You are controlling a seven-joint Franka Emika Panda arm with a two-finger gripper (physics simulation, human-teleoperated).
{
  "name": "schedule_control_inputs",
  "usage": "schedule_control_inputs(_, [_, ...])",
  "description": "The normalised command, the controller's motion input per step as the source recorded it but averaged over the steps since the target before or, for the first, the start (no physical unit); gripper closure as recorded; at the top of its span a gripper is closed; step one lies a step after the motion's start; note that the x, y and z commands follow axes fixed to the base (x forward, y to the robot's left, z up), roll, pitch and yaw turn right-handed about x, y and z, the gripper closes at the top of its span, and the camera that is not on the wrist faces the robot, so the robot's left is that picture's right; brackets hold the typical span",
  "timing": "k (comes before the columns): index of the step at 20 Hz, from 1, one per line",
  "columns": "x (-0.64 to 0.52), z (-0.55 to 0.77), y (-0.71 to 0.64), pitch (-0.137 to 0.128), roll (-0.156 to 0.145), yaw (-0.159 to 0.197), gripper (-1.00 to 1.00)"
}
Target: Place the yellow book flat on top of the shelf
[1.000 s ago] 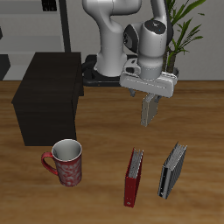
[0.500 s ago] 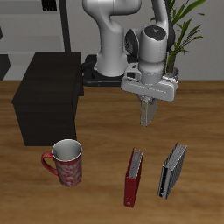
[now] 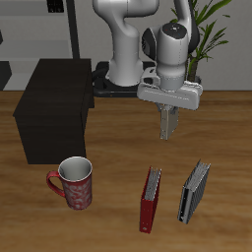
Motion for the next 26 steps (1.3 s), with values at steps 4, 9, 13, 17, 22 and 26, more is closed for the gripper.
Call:
schedule_control_inputs(4, [0.18, 0.53, -0.02, -0.047, -0.012, 0.09, 1.0])
schedule_control_inputs(9, [0.18, 0.83, -0.18, -0.131, -0.076, 0.121, 1.0])
schedule_control_inputs(13, [0.14, 0.51, -0.14, -0.059, -0.027, 0.108, 1.0])
schedule_control_inputs(17, [0.18, 0.73, -0.37, -0.12, -0.115, 0.157, 1.0])
schedule_control_inputs(22, [0.06, 0.37, -0.29, -0.045, -0.098, 0.063, 1.0])
schedule_control_inputs(26, [0.07, 0.39, -0.2, -0.024, -0.103, 0.074, 1.0])
